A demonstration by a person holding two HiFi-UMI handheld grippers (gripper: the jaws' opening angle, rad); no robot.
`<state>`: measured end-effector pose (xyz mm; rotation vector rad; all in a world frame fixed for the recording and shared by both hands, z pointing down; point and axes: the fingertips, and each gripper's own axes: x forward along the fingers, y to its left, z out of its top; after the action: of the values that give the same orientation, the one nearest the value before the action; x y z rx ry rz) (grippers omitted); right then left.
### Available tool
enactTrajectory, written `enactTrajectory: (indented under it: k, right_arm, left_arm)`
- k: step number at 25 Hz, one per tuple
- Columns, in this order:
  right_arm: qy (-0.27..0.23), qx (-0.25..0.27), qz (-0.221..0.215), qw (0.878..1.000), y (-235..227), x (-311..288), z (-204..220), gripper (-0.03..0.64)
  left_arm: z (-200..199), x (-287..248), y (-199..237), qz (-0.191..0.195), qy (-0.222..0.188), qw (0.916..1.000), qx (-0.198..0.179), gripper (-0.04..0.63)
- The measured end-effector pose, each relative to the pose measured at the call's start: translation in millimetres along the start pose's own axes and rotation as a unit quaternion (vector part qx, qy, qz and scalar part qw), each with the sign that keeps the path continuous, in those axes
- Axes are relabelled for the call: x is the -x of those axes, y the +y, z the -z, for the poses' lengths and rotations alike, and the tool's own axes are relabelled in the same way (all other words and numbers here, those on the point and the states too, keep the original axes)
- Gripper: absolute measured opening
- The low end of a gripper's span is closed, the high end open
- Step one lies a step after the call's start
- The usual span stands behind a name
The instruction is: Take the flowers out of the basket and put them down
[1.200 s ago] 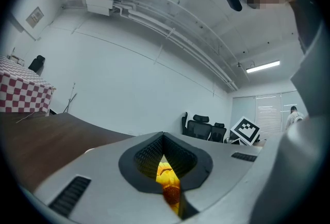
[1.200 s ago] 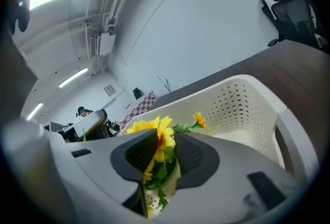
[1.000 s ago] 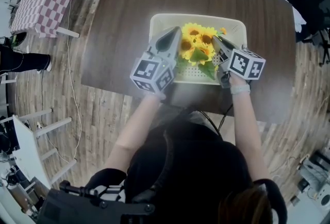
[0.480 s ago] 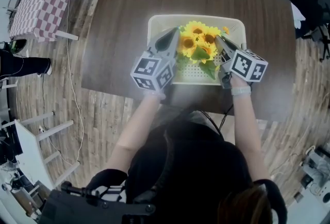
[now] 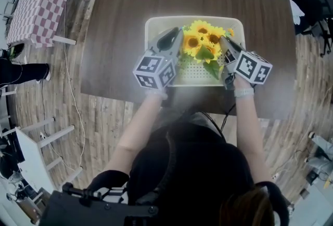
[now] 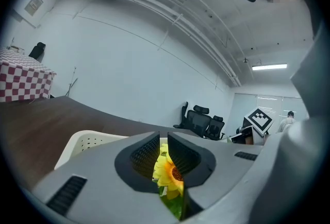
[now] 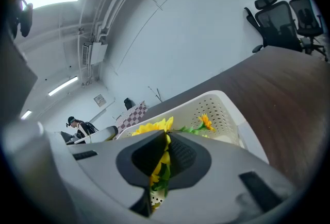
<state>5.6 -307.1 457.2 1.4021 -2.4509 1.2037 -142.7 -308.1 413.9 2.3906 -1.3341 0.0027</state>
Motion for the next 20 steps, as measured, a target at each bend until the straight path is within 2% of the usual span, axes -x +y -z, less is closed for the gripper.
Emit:
enactTrajectory:
  k: [2, 4, 13, 15, 20]
  right_arm:
    - [-0.003, -0.002, 0.004, 1.000, 0, 0, -1, 0.008]
    - [-0.006, -0.006, 0.007, 1.000, 1, 0, -1, 0.008]
    - [-0.016, -0.017, 0.016, 1.000, -6, 1, -1, 0.008]
    - [-0.017, -0.017, 0.017, 1.000, -6, 0, -1, 0.008]
    - [-0.018, -0.018, 0.018, 0.999, -4, -1, -2, 0.008]
  left_arm:
    - [3, -2, 3, 0.000, 0.009, 0.9999, 0.006, 0.055]
    - [7, -4, 6, 0.003, 0.021, 0.9997, 0.013, 0.120]
    - [29, -16, 13, 0.006, 0.063, 0.9972, 0.039, 0.124]
    - [34, -19, 13, 0.010, 0.075, 0.9961, 0.046, 0.172]
    - [43, -21, 15, 0.016, 0.094, 0.9940, 0.053, 0.175]
